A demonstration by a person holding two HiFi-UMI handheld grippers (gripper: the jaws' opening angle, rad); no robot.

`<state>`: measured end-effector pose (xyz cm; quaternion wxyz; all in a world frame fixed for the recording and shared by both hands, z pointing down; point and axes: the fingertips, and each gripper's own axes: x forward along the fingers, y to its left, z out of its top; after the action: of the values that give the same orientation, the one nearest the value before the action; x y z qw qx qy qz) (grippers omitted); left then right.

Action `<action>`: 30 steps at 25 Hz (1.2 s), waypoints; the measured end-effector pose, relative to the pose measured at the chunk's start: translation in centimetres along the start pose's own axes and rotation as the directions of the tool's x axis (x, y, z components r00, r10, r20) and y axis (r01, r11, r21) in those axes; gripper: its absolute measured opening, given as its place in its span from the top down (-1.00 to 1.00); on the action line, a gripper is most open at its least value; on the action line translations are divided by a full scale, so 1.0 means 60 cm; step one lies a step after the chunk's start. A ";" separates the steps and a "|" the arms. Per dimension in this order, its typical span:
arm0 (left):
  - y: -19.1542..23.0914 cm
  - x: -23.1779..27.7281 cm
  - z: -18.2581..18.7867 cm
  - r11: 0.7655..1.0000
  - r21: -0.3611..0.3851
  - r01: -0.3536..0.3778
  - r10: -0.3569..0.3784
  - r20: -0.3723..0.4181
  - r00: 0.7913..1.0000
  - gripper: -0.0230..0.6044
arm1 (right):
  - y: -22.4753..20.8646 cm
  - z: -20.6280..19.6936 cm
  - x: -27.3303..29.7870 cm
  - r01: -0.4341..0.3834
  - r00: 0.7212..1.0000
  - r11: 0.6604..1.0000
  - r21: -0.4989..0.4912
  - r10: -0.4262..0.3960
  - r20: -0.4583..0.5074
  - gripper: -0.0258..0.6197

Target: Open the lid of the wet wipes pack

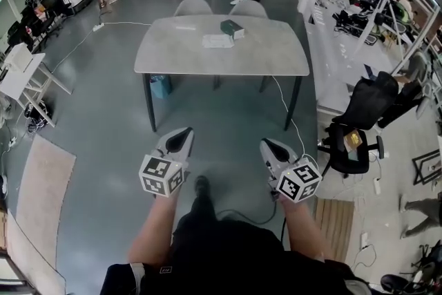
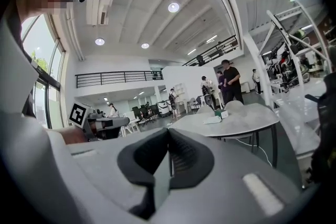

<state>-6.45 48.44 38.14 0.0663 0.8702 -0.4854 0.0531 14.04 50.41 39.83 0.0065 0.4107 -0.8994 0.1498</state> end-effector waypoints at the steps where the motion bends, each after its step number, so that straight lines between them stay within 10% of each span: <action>1: 0.010 0.016 0.002 1.000 -0.002 0.005 -0.005 0.003 1.000 0.90 | -0.009 0.003 0.015 0.000 1.000 1.000 -0.001 0.000 -0.006 0.91; 16: 0.323 0.316 0.025 0.995 -0.035 0.088 -0.089 -0.043 0.995 0.89 | -0.149 0.035 0.396 0.039 0.993 0.999 0.032 -0.035 -0.117 0.91; 30: 0.450 0.416 0.027 0.991 -0.043 0.130 -0.132 -0.047 0.990 0.90 | -0.193 0.078 0.598 0.020 0.993 1.000 0.023 -0.017 -0.120 0.91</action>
<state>-16.34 13.24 42.17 0.0990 0.8972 -0.4262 0.0604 -0.65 15.54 43.25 0.0570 0.4094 -0.8915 0.1851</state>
